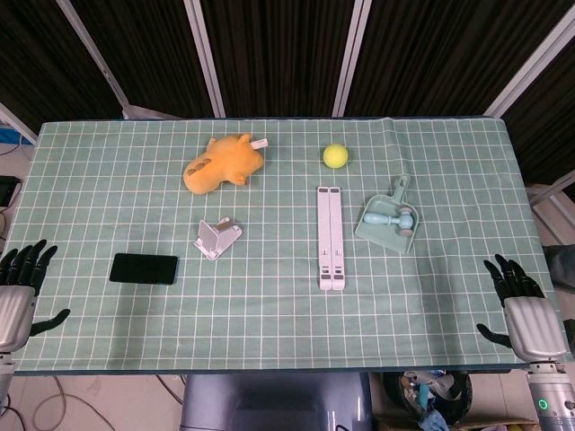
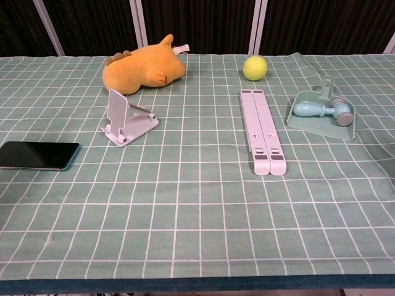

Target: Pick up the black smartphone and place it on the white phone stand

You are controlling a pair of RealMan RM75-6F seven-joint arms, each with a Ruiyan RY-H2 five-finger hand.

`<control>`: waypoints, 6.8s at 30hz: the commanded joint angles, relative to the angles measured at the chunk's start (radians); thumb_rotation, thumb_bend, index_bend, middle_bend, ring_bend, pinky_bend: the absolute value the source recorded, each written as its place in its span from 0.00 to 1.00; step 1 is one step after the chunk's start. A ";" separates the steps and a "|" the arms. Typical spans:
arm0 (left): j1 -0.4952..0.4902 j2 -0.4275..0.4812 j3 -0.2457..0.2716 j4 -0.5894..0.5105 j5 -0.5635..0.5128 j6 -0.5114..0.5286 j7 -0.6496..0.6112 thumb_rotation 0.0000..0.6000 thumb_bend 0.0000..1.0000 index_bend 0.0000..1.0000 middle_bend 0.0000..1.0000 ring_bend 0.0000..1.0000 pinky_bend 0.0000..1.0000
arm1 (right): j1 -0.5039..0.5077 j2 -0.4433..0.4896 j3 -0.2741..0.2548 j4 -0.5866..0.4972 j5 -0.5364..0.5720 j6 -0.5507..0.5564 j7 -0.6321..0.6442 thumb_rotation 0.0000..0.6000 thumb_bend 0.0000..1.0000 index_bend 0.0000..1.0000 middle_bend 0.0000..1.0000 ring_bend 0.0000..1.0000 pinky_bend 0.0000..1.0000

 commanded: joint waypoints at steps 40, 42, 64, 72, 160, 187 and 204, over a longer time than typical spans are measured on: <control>-0.272 0.035 -0.050 -0.117 -0.310 -0.474 0.427 1.00 0.09 0.01 0.04 0.01 0.07 | 0.012 0.013 0.000 -0.009 0.021 -0.041 0.052 1.00 0.06 0.00 0.00 0.00 0.21; -0.304 0.013 -0.057 -0.116 -0.375 -0.500 0.495 1.00 0.09 0.02 0.05 0.01 0.08 | 0.013 0.014 0.001 -0.010 0.023 -0.043 0.057 1.00 0.06 0.00 0.00 0.00 0.21; -0.521 -0.142 -0.043 -0.062 -0.791 -0.519 0.811 1.00 0.17 0.13 0.14 0.05 0.10 | 0.015 0.017 0.006 -0.014 0.036 -0.049 0.085 1.00 0.07 0.00 0.00 0.00 0.21; -0.561 -0.176 -0.026 -0.042 -0.856 -0.505 0.842 1.00 0.17 0.16 0.17 0.04 0.10 | 0.016 0.018 0.006 -0.014 0.038 -0.051 0.093 1.00 0.07 0.00 0.00 0.00 0.21; -0.677 -0.270 0.071 0.038 -0.919 -0.467 0.722 1.00 0.33 0.52 0.57 0.17 0.15 | 0.018 0.021 0.006 -0.025 0.044 -0.058 0.119 1.00 0.10 0.00 0.00 0.00 0.21; -0.520 -0.190 -0.217 -0.294 -0.832 -0.184 0.231 1.00 0.34 0.52 0.58 0.19 0.18 | 0.019 0.028 0.003 -0.035 0.045 -0.069 0.142 1.00 0.11 0.00 0.00 0.00 0.21; -0.501 -0.479 -0.368 -0.260 -0.938 -0.037 0.079 1.00 0.34 0.50 0.58 0.19 0.18 | 0.020 0.034 0.000 -0.042 0.045 -0.076 0.155 1.00 0.10 0.00 0.00 0.00 0.21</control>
